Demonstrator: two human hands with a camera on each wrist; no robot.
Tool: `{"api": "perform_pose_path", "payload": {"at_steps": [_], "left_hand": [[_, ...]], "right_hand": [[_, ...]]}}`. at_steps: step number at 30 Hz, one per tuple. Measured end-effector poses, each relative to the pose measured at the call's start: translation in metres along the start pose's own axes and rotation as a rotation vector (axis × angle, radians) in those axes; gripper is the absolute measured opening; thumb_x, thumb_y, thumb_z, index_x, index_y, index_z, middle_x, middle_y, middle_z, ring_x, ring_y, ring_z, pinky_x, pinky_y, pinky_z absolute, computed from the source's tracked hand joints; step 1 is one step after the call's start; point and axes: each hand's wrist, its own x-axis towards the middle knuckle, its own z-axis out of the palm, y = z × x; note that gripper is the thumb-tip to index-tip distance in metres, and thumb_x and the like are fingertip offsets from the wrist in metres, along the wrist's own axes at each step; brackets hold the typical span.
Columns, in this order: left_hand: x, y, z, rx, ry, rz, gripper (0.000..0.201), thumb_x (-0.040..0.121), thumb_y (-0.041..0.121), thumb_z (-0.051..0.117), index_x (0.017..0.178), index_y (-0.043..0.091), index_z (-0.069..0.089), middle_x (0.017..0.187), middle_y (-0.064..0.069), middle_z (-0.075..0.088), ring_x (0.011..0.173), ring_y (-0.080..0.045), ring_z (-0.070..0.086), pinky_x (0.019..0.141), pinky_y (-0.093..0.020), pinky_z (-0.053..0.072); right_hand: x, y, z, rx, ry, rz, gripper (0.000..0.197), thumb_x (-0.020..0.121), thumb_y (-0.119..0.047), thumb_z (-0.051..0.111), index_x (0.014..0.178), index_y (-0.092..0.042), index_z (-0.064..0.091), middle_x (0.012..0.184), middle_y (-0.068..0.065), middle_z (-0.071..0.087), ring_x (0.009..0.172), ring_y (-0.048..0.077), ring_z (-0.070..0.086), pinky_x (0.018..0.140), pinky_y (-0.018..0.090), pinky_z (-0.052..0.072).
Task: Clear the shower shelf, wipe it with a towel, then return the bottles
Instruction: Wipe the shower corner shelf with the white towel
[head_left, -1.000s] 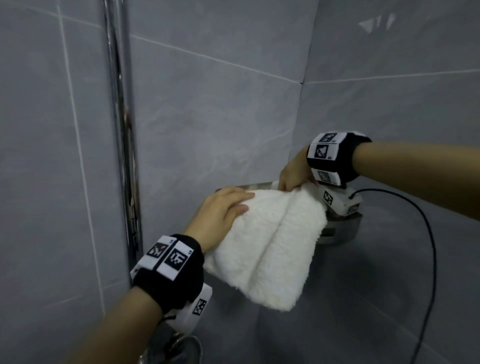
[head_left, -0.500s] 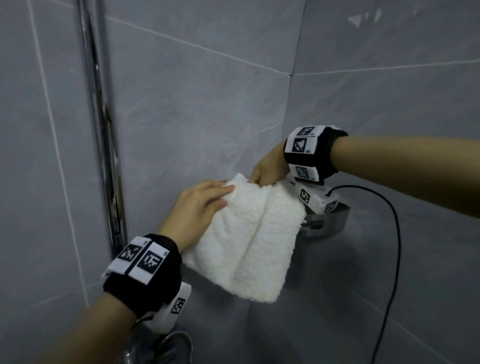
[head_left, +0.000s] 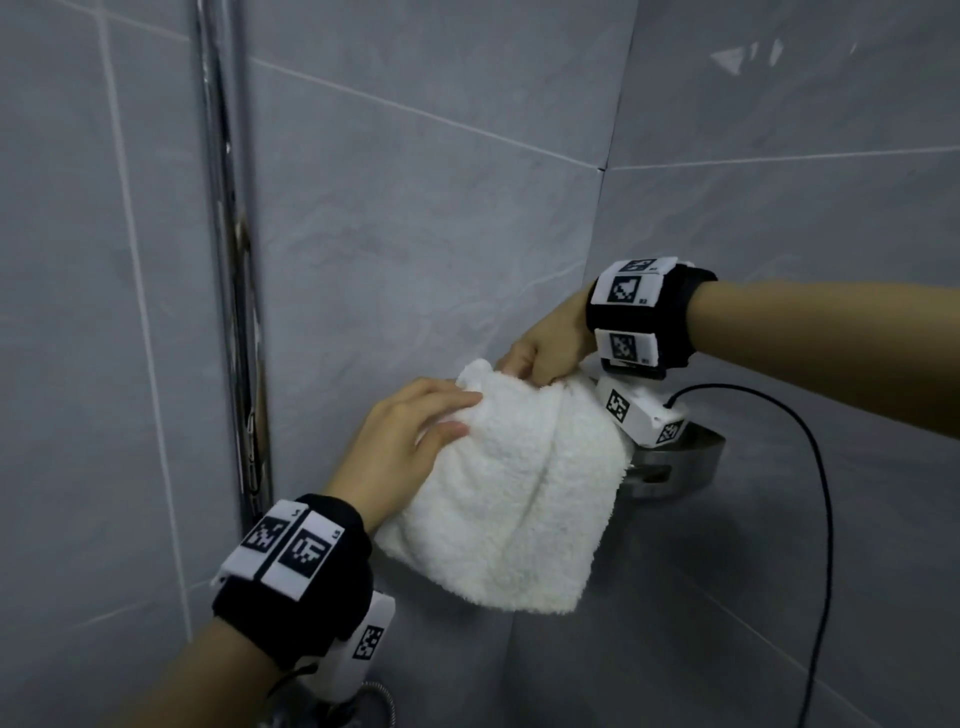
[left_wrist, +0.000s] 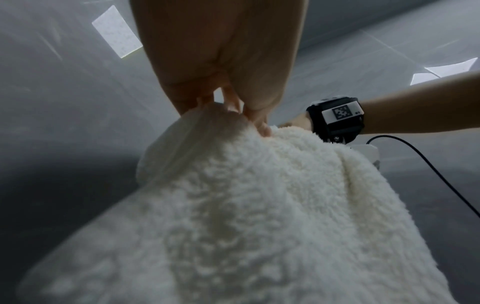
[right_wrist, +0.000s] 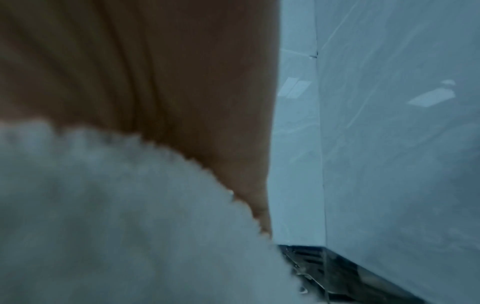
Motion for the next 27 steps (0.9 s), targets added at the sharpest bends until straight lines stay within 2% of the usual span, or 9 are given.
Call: {"api": "perform_pose_path", "payload": {"at_steps": [2, 4, 6, 11, 14, 15, 18, 24, 27], "left_hand": [[-0.002, 0.0, -0.002, -0.02, 0.0, 0.014, 0.027, 0.087, 0.016, 0.062, 0.112, 0.024, 0.067, 0.113, 0.012, 0.06, 0.106, 0.003, 0.054, 0.093, -0.007, 0.038], [-0.002, 0.0, -0.002, -0.006, -0.007, 0.022, 0.028, 0.087, 0.017, 0.062, 0.114, 0.024, 0.066, 0.115, 0.012, 0.06, 0.107, 0.001, 0.055, 0.092, -0.005, 0.037], [0.002, 0.001, 0.0, 0.028, -0.024, 0.016, 0.028, 0.089, 0.019, 0.06, 0.116, 0.023, 0.065, 0.118, 0.011, 0.06, 0.109, -0.004, 0.055, 0.094, -0.01, 0.038], [0.018, 0.003, 0.01, 0.12, -0.007, -0.003, 0.026, 0.093, 0.02, 0.053, 0.116, 0.022, 0.065, 0.12, 0.009, 0.06, 0.111, -0.014, 0.051, 0.094, -0.015, 0.031], [0.031, 0.006, 0.012, 0.137, -0.001, -0.016, 0.025, 0.093, 0.021, 0.052, 0.113, 0.021, 0.066, 0.122, 0.004, 0.06, 0.113, -0.016, 0.051, 0.096, -0.015, 0.029], [0.034, 0.007, 0.013, 0.14, -0.027, -0.028, 0.025, 0.094, 0.024, 0.051, 0.113, 0.022, 0.067, 0.123, 0.004, 0.059, 0.113, -0.018, 0.051, 0.099, -0.02, 0.031], [0.035, 0.009, 0.019, 0.208, -0.164, -0.059, 0.038, 0.092, 0.052, 0.039, 0.113, 0.033, 0.065, 0.127, 0.011, 0.058, 0.114, -0.02, 0.048, 0.105, -0.037, 0.033], [0.023, 0.012, 0.029, 0.304, -0.205, -0.093, 0.077, 0.063, 0.085, 0.023, 0.113, 0.04, 0.06, 0.124, 0.023, 0.052, 0.125, -0.012, 0.026, 0.108, -0.036, 0.017], [0.025, 0.017, 0.028, 0.327, -0.237, -0.015, 0.075, 0.064, 0.083, 0.023, 0.109, 0.037, 0.062, 0.119, 0.022, 0.056, 0.128, -0.009, 0.024, 0.109, -0.036, 0.012]], "right_hand": [[-0.001, -0.002, 0.0, -0.017, -0.012, 0.001, 0.04, 0.09, 0.015, 0.038, 0.128, 0.007, 0.051, 0.14, 0.028, 0.044, 0.13, 0.043, 0.044, 0.108, 0.056, 0.036], [0.002, -0.001, 0.001, -0.104, -0.011, 0.033, 0.041, 0.093, 0.006, 0.041, 0.133, -0.001, 0.05, 0.142, 0.016, 0.047, 0.131, 0.034, 0.045, 0.108, 0.035, 0.038], [0.003, 0.003, 0.003, -0.241, 0.052, 0.11, 0.042, 0.095, -0.003, 0.043, 0.136, -0.009, 0.049, 0.14, 0.009, 0.05, 0.129, 0.027, 0.046, 0.087, 0.012, 0.038], [0.006, 0.012, 0.002, -0.495, 0.002, 0.23, 0.043, 0.097, -0.006, 0.04, 0.139, 0.002, 0.04, 0.144, 0.022, 0.041, 0.126, 0.031, 0.044, 0.098, 0.031, 0.039], [0.001, 0.022, -0.001, -0.351, 0.043, 0.358, 0.028, 0.096, -0.014, 0.042, 0.12, -0.007, 0.054, 0.094, 0.019, 0.058, 0.069, 0.022, 0.05, 0.052, 0.02, 0.043], [0.0, 0.027, 0.0, -0.278, 0.049, 0.382, 0.036, 0.096, -0.018, 0.044, 0.13, -0.009, 0.051, 0.089, 0.013, 0.057, 0.064, 0.019, 0.049, 0.047, 0.017, 0.042], [0.002, 0.041, 0.005, -0.114, 0.021, 0.432, 0.043, 0.095, -0.023, 0.049, 0.134, -0.004, 0.046, 0.119, 0.008, 0.054, 0.086, 0.023, 0.056, 0.064, 0.023, 0.048], [-0.008, 0.043, 0.011, -0.02, 0.102, 0.422, 0.031, 0.09, -0.036, 0.055, 0.102, -0.008, 0.059, 0.086, 0.004, 0.059, 0.066, 0.016, 0.057, 0.055, 0.025, 0.048], [-0.024, 0.039, 0.016, 0.0, 0.071, 0.378, 0.035, 0.096, -0.025, 0.049, 0.12, -0.001, 0.055, 0.098, 0.008, 0.062, 0.064, 0.011, 0.053, 0.042, 0.018, 0.046]]}}
